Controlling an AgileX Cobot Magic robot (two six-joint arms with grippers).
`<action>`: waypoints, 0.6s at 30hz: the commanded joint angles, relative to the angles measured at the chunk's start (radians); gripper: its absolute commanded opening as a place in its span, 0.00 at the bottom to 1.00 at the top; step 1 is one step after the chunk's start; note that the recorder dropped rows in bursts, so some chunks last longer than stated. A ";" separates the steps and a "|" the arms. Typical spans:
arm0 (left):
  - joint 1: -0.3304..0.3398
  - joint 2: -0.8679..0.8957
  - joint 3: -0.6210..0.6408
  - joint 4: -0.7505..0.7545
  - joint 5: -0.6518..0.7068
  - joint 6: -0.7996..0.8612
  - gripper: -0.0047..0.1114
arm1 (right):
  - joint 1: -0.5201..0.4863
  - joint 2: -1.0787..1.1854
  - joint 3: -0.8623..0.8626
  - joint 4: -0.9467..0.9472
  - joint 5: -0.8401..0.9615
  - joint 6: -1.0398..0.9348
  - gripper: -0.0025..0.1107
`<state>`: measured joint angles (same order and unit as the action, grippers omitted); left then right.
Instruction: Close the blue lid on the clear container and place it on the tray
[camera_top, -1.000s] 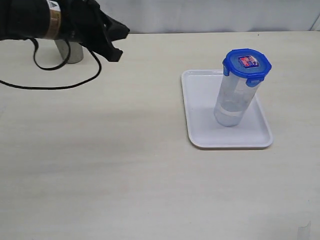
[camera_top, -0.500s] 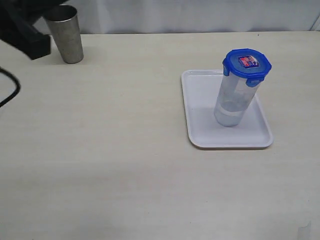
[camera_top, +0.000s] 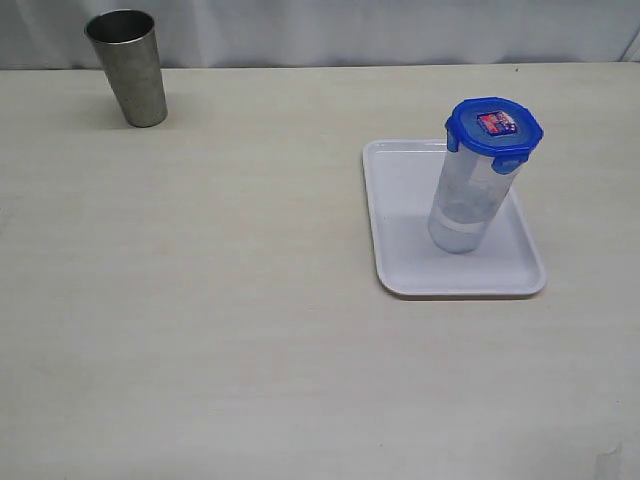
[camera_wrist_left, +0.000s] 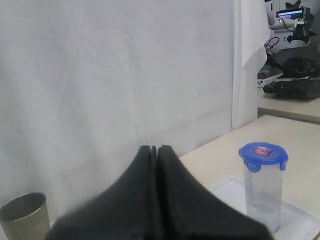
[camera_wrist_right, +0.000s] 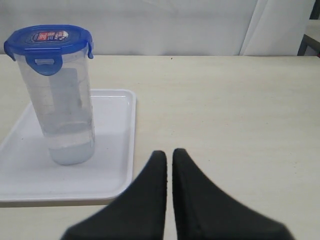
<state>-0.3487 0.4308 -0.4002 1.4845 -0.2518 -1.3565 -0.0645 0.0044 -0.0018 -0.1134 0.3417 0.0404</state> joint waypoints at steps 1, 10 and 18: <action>0.003 -0.127 0.077 -0.013 0.028 -0.006 0.04 | -0.004 -0.004 0.002 0.005 0.000 0.001 0.06; 0.003 -0.249 0.178 -0.058 0.080 -0.010 0.04 | -0.004 -0.004 0.002 0.005 0.000 0.001 0.06; 0.003 -0.249 0.178 -0.083 0.035 -0.042 0.04 | -0.004 -0.004 0.002 0.005 0.000 0.001 0.06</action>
<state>-0.3487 0.1895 -0.2267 1.4339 -0.1927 -1.3601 -0.0645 0.0044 -0.0018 -0.1134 0.3417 0.0404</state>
